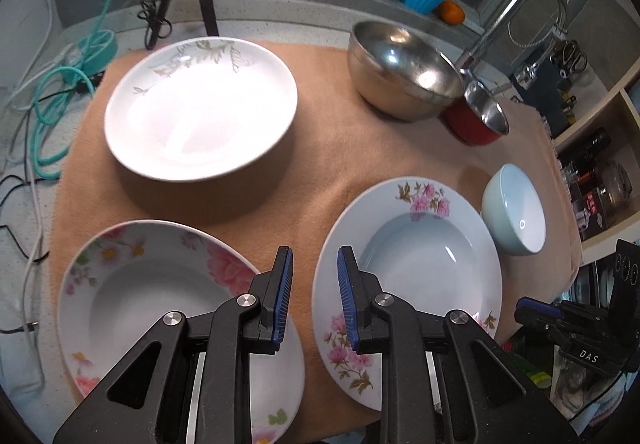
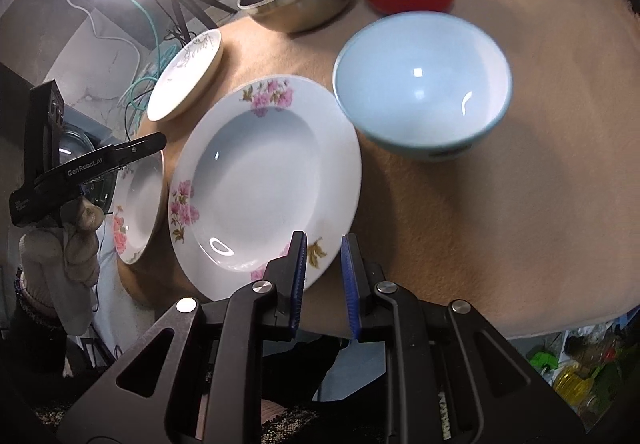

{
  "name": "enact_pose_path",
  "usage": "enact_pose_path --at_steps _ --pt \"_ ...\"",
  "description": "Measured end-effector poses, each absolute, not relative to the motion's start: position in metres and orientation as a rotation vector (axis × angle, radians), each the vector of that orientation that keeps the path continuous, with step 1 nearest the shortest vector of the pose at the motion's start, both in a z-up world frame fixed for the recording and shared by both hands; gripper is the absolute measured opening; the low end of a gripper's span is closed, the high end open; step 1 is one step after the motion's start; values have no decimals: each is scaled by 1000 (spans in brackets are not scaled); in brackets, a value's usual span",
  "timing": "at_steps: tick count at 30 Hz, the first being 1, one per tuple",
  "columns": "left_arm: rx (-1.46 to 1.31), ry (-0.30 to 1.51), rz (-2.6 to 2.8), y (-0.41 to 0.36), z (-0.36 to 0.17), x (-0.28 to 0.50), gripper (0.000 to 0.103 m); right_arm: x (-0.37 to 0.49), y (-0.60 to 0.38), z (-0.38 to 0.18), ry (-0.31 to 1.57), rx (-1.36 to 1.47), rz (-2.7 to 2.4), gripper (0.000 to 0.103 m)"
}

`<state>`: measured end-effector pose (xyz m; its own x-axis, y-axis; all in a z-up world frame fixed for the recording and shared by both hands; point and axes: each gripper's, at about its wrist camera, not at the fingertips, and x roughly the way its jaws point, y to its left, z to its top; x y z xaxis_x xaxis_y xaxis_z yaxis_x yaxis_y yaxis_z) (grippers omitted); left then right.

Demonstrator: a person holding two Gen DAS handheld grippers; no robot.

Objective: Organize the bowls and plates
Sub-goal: 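Grasp the multicolour floral deep plate rim with the left tool and lift it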

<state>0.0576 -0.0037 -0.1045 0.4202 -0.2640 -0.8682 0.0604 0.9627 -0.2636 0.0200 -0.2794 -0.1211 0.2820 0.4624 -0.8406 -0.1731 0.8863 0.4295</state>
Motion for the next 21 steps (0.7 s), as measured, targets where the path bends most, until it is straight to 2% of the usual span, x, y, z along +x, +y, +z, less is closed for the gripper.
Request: enact_pose_path --at_steps 1,4,5,21 --pt "-215 1109 -197 0 -101 56 21 22 -278 -117 1202 265 436 21" --pt "-254 1083 -163 13 -94 50 21 26 -270 -106 1161 248 455 43" --pt "-270 1075 -151 18 -92 47 21 27 -266 -103 1147 238 461 45" --pt "-476 1006 133 109 -96 -23 22 56 -165 -83 1105 112 724 45"
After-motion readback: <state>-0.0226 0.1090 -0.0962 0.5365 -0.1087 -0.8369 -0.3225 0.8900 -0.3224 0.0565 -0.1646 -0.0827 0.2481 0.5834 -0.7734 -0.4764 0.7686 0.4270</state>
